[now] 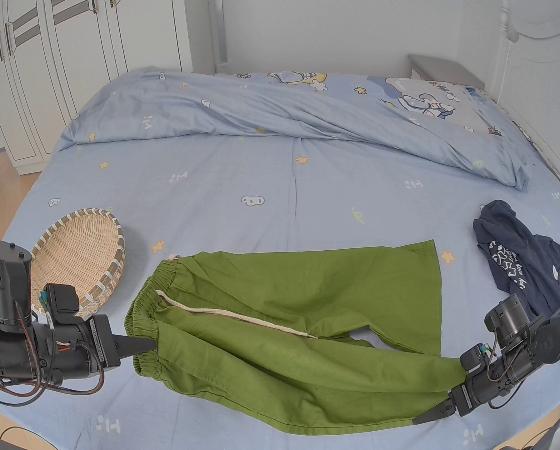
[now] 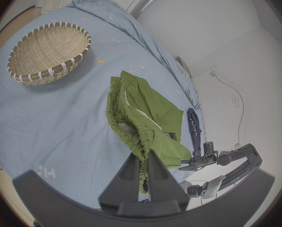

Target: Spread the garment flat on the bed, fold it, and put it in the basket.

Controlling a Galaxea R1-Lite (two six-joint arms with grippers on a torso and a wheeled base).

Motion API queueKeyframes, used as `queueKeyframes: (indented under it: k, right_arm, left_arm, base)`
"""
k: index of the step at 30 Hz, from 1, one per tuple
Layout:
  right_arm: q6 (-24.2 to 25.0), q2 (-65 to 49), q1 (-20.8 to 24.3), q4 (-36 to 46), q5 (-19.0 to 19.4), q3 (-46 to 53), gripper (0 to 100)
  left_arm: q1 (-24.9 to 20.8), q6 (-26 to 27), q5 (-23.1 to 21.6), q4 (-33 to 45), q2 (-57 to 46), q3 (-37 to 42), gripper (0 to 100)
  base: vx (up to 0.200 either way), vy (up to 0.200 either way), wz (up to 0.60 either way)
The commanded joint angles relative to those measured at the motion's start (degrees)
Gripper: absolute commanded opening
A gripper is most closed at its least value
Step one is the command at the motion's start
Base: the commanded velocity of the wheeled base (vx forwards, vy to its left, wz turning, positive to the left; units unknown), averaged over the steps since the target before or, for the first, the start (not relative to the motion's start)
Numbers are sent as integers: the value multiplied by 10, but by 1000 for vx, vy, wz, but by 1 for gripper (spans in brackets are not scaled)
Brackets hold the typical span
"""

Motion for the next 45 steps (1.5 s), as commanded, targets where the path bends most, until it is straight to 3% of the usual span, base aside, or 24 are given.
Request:
queueKeyframes:
  k: [1, 2, 15, 18, 24, 30, 45]
  right_arm:
    - [0, 3, 3, -3, 0, 7, 100]
    - [0, 2, 3, -3, 0, 10, 0]
    - [1, -14, 2, 2, 0, 17, 0]
    - [5, -49, -6, 11, 1, 20, 0]
    - [20, -128, -33, 82, 4, 3, 0]
    - [15, -211, -37, 216, 4, -20, 0]
    - [15, -233, -39, 233, 1, 24, 0]
  left_arm:
    - [0, 0, 0, 0, 1, 0, 0]
    - [0, 0, 0, -1, 1, 0, 0]
    - [1, 0, -1, 0, 3, 4, 0]
    - [3, 21, -1, 0, 3, 19, 0]
    - [11, 54, -10, 0, 5, 40, 0]
    - [39, 94, -46, 2, 6, 78, 0]
    - [39, 127, -80, -1, 25, 133, 0]
  base:
    - [0, 0, 0]
    - [0, 0, 0]
    - [0, 0, 0]
    - [0, 0, 0]
    - [0, 0, 0]
    - [0, 0, 0]
    - [0, 0, 0]
